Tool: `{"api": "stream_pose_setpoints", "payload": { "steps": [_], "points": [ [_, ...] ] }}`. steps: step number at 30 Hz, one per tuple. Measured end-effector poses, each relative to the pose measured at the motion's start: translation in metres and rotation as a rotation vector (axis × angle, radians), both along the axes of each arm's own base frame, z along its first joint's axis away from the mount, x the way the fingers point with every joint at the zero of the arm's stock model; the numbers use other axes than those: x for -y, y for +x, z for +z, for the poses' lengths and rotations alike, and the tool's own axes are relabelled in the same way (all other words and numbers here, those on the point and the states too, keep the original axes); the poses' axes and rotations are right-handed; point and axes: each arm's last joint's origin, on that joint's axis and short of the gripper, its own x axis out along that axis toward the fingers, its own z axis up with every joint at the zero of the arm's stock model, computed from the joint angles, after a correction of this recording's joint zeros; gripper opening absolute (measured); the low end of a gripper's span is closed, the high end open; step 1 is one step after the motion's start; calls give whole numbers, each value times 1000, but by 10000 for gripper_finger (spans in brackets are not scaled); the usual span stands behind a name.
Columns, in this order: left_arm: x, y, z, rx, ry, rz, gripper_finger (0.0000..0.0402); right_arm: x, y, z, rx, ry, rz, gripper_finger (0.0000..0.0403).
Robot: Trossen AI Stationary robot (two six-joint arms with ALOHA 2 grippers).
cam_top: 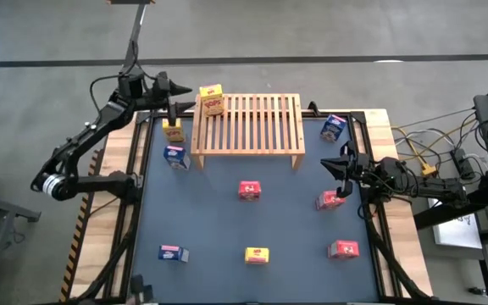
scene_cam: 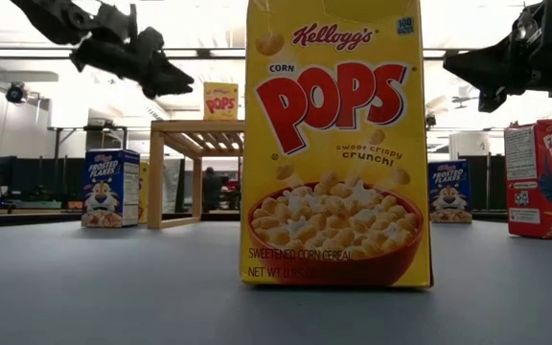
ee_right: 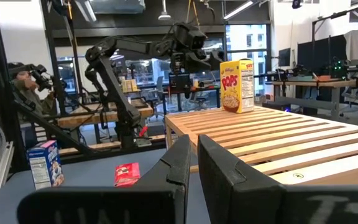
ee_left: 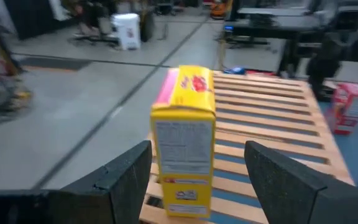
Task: Stack cereal on shelf
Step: Put the left yellow cereal box on the shelf
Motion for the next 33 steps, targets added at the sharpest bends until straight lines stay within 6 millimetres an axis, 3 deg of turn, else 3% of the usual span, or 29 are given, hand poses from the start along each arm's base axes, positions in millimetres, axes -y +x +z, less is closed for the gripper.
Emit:
{"api": "stream_pose_setpoints", "payload": {
  "steps": [10,14,24,33],
  "points": [
    [-24,10,-27,-26,-77,-26,244,0,0,0,0,0,-1,22],
    [-27,11,-32,-35,-100,-26,265,0,0,0,0,0,0,22],
    [-26,11,-32,-34,-122,-24,349,0,0,0,0,0,0,22],
    [-28,13,-31,-13,-112,-27,359,0,0,0,0,0,0,22]
  ]
}}
